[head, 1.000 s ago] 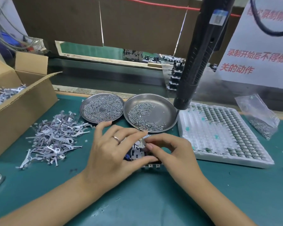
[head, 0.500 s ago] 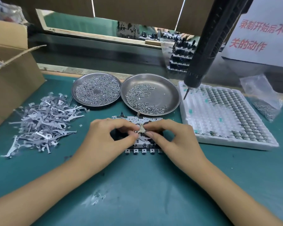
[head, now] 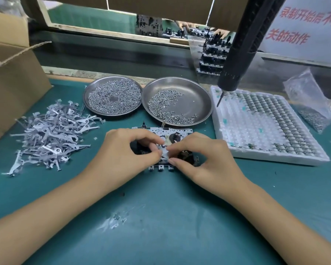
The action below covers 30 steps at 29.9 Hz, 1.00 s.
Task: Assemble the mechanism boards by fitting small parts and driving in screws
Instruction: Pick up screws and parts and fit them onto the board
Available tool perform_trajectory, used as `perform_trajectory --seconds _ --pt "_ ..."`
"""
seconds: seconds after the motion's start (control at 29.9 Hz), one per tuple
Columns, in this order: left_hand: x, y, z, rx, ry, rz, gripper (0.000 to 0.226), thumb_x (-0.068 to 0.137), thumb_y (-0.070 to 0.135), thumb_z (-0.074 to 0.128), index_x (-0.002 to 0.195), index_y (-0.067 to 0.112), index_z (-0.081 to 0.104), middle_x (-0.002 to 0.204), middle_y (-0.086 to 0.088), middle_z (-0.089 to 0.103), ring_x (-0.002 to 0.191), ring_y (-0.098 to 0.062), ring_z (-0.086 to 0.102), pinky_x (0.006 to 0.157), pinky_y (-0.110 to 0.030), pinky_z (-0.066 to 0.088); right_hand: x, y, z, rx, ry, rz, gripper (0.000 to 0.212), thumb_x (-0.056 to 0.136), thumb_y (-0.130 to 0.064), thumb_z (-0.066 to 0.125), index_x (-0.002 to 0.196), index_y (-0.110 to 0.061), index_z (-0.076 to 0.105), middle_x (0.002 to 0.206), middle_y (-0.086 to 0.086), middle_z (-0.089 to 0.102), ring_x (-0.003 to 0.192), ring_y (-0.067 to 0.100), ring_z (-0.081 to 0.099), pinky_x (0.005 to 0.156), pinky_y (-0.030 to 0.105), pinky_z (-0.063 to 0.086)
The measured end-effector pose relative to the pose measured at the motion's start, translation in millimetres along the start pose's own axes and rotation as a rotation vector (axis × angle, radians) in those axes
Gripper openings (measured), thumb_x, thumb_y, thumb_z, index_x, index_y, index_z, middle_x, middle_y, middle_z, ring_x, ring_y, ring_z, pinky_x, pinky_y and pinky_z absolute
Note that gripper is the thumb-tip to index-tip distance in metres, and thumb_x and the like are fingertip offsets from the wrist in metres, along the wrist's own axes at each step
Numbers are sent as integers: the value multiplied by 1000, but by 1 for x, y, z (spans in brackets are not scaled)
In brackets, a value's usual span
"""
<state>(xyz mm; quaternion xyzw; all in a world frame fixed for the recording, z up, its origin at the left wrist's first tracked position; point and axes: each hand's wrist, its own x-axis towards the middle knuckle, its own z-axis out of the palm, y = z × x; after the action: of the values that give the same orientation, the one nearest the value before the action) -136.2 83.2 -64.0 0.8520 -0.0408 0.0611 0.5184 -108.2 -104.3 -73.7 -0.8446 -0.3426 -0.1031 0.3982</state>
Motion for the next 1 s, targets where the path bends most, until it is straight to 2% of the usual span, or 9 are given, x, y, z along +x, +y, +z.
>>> perform_trajectory --seconds 0.1,0.17,0.27,0.43,0.53,0.67,0.8,0.9,1.0 --pt "0 -1 -1 13 -17 11 23 73 7 73 81 28 74 67 8 70 70 -9 66 73 -18 50 -1 0 2 -49 17 -58 22 72 -6 79 92 -15 76 77 -11 63 78 7 56 72 16 47" --pt "1 -1 -2 24 -27 26 24 74 8 74 82 30 73 68 10 70 69 -4 65 73 -14 48 -2 1 4 -45 24 -55 21 73 -7 78 92 -15 76 75 -4 65 76 9 56 69 21 48" --pt "1 -2 -3 29 -36 40 22 74 12 76 83 32 72 70 11 70 69 -1 64 75 -13 48 -4 1 7 -41 43 -39 19 75 -8 75 93 -13 75 75 -2 67 77 9 55 69 20 47" --pt "2 -1 -4 38 -62 43 25 75 9 74 85 32 71 69 12 70 70 -2 63 81 -24 50 -10 0 15 -112 122 -52 20 77 -7 73 97 -7 73 79 0 69 77 20 62 70 30 49" --pt "3 -1 -6 40 -72 39 26 75 11 75 88 33 71 71 13 71 74 -2 63 88 -31 50 -9 1 15 -122 137 -71 17 79 -6 71 96 -6 73 81 2 68 77 20 62 71 28 49" --pt "3 0 -6 41 -88 60 24 74 17 76 90 34 71 72 14 71 74 -1 64 87 -29 50 -7 2 11 102 218 43 13 86 -8 62 93 -7 73 84 4 70 79 15 63 73 29 50" --pt "4 -3 -7 40 -107 75 24 74 18 77 90 35 71 73 13 71 71 0 63 85 -27 51 -5 3 11 252 261 177 14 90 -6 61 95 -11 73 86 0 69 83 13 65 76 29 52" --pt "5 -4 -7 26 -112 85 25 74 16 77 90 34 71 73 11 71 73 -2 64 88 -32 51 -4 3 11 304 272 223 16 90 -6 61 95 -19 71 86 -2 69 83 12 66 71 29 54" --pt "5 -4 -7 18 -121 117 23 73 22 79 92 32 72 77 10 71 78 -5 65 86 -28 51 -3 2 11 330 288 228 16 90 -7 61 95 -19 71 86 -4 70 84 10 66 74 24 54"
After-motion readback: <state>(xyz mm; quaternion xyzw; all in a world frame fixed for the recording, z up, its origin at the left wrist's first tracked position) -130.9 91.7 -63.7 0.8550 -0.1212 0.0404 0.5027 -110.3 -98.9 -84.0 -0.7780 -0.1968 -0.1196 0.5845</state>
